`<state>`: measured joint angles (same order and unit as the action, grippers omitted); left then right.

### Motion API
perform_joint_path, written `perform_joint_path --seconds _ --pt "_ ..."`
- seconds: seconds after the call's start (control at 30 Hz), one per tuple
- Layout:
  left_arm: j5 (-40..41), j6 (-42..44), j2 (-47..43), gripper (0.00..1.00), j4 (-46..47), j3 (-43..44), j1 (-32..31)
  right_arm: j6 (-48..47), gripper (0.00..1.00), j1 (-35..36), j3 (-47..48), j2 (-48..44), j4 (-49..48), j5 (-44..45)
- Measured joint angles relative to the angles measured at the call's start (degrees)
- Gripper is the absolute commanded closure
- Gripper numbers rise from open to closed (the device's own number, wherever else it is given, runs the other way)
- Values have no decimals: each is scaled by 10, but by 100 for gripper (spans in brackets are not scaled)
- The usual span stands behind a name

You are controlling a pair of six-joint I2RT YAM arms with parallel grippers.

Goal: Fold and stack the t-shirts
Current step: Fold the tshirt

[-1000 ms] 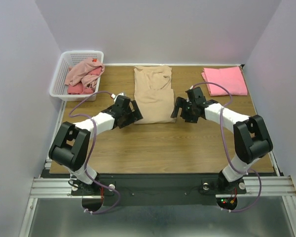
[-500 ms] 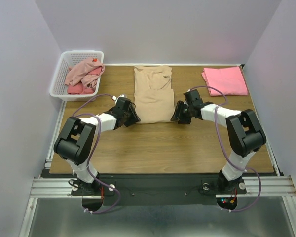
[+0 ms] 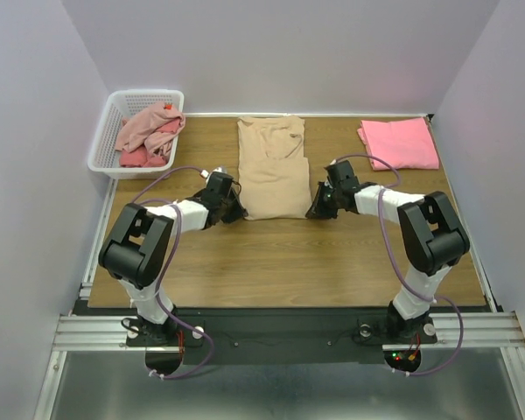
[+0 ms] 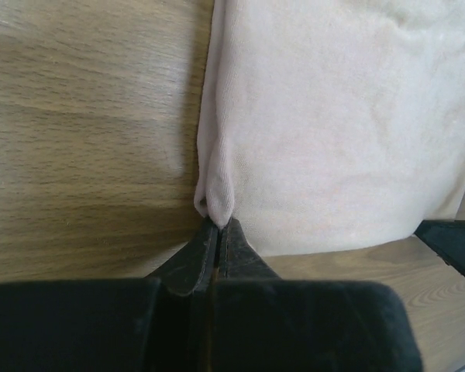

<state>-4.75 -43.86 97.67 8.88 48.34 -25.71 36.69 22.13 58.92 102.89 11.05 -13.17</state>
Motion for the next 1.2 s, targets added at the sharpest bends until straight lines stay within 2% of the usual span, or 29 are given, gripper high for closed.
perform_joint_path --seconds 0.17,0.27,0.4,0.47,0.6,0.8,0.9,1.2 --pt "-3 -3 -39 100 21 -51 -3 -9 100 0 -58 -45 -12 -17" --pt "-4 -16 -112 100 11 -119 -27 -14 100 0 -112 -131 -1 -31" --pt "7 -54 -243 100 -22 -183 -108 -13 100 3 -181 -285 10 -57" --pt "7 -67 -296 100 -39 -187 -141 -11 100 3 -203 -350 21 -64" --pt "32 -82 -361 100 -73 -176 -151 -7 100 3 -210 -427 56 -69" --pt "77 -84 -370 100 -132 -118 -150 -4 99 3 -152 -422 100 -50" --pt "106 -77 -357 100 -164 -73 -149 -4 100 3 -94 -387 108 -21" --pt "127 -16 -225 100 -183 96 -78 -13 100 3 52 -238 114 38"
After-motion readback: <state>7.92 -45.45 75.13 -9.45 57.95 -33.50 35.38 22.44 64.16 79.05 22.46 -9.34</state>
